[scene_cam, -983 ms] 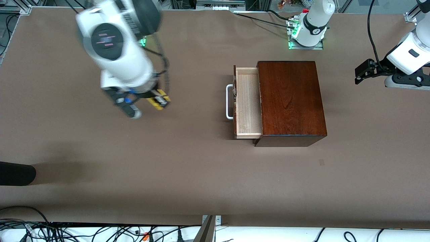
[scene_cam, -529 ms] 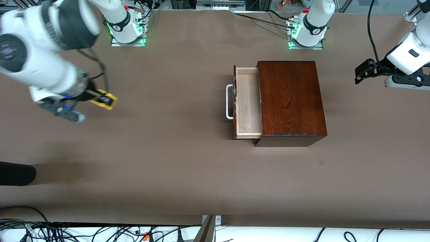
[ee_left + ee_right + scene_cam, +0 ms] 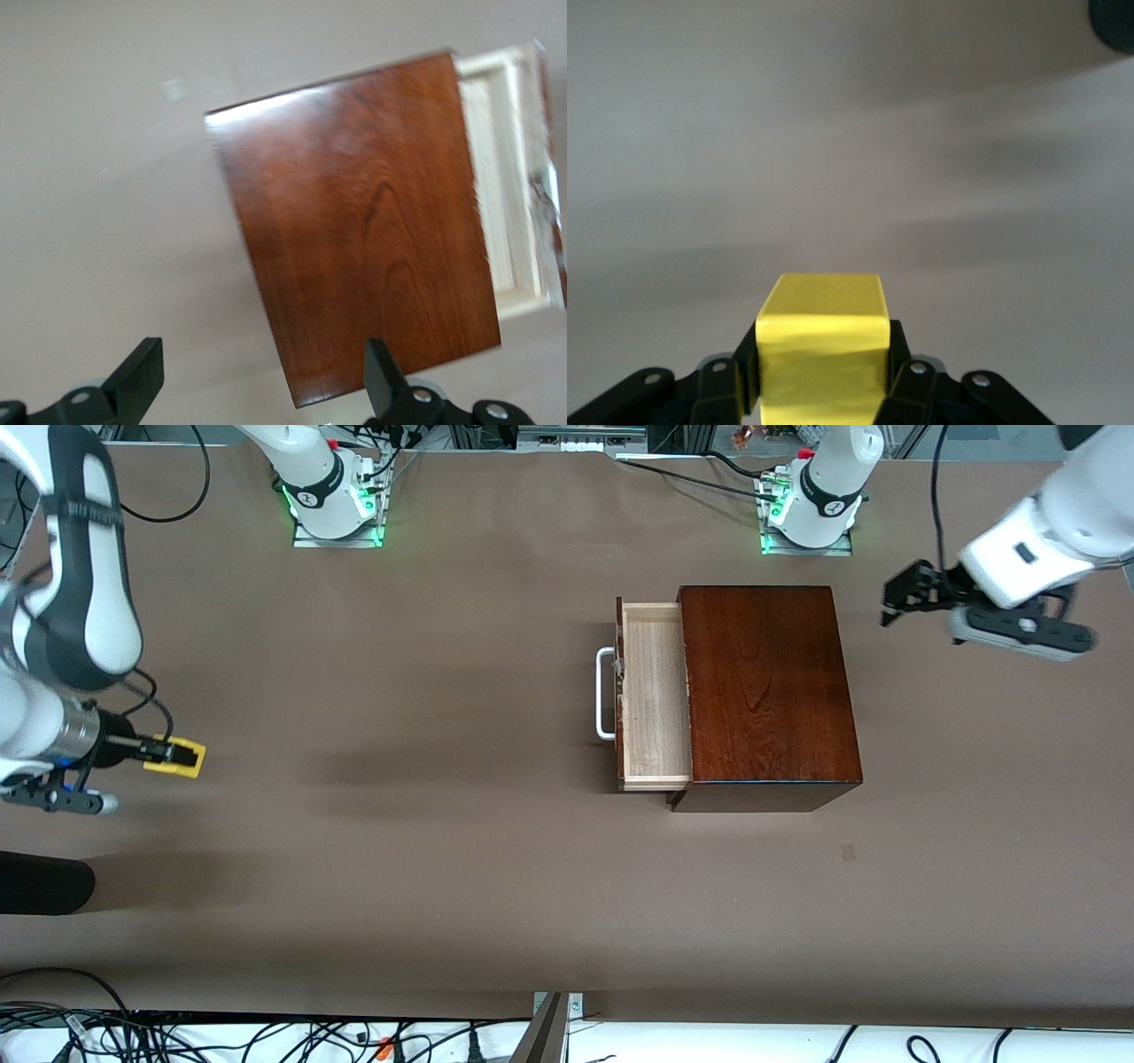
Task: Open drawer, take yellow block, close drawer
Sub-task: 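Lower the cube with the right gripper while the left gripper reaches the drawer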
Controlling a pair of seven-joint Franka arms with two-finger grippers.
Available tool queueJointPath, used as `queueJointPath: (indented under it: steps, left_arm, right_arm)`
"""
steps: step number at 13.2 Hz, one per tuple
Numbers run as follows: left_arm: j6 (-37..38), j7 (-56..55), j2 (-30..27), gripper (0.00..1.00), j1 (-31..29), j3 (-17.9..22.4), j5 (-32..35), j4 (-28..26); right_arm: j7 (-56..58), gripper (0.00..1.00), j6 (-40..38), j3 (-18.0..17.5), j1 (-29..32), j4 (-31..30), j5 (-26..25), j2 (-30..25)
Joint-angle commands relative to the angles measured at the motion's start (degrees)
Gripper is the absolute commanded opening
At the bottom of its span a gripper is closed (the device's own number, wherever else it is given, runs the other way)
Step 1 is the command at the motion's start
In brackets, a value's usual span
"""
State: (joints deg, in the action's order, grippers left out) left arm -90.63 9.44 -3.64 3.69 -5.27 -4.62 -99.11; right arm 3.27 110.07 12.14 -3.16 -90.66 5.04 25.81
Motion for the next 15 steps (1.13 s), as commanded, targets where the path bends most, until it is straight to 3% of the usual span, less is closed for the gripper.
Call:
queueJointPath:
  steps: [1,5,9,15]
  left_arm:
    - [2.55,10.13,3.54,1.0,4.2,-0.97,-0.92,3.13]
    - [1.69,13.5,9.33,1.0,16.92,-1.68,-4.42,4.7]
    - [-1.64,17.44,23.38,1.0,29.33,-2.03,-4.34,16.83]
    - [-21.33,43.26,34.82,1.0,33.66,-2.12,-3.73,16.41]
  right_arm:
    - [5.33,0.0,0.93,-0.63,1.48,6.71,1.29,7.12]
    - [12.11,0.0,11.11,-0.8,3.25,8.14,4.71,14.6]
    - [14.13,0.0,16.49,-2.2,2.9,8.22,5.86,18.92]
    - [14.66,0.0,17.37,-3.18,2.81,7.96,5.86,20.42]
